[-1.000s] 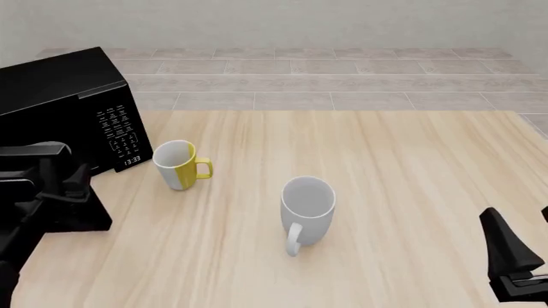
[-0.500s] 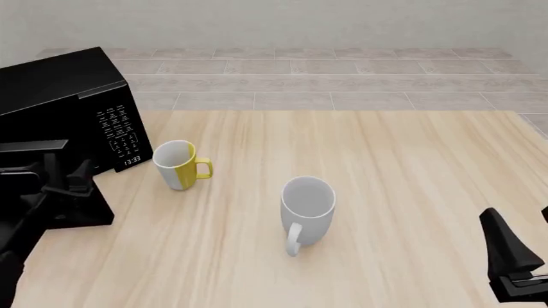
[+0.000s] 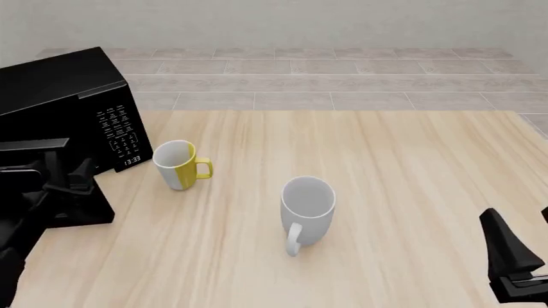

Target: Close the microwave.

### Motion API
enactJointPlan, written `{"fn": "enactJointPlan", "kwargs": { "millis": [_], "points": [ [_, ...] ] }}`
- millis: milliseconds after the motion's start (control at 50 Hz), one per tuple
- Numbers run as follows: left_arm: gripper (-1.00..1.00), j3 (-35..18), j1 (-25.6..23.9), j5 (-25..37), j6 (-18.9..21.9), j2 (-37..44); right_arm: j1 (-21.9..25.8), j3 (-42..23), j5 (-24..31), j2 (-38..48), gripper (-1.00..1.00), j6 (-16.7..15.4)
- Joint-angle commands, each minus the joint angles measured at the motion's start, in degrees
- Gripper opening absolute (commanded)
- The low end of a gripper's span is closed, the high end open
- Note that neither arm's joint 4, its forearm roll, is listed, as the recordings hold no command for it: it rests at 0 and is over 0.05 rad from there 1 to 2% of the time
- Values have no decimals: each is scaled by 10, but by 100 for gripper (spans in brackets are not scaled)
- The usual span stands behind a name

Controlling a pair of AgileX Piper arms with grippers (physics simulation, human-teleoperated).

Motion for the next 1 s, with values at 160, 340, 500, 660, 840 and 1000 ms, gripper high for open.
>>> {"fn": "enactJointPlan", "kwargs": {
  "millis": [160, 340, 500, 660, 840, 1000],
  "points": [
    [100, -40, 0, -7, 8, 47, 2, 0, 0, 0, 100, 0],
    [100, -49, 2, -6, 5, 60, 2, 0, 1, -2, 100, 0],
    [100, -50, 5, -15, 10, 70, 2, 0, 0, -2, 100, -2],
    [100, -55, 7, -12, 8, 76, 6, 0, -1, -3, 100, -3],
    [100, -60, 9, -12, 12, 81, 7, 0, -1, -3, 100, -4],
    [100, -71, 8, -10, 13, 93, 8, -1, -2, -2, 100, -6]
  ]
}}
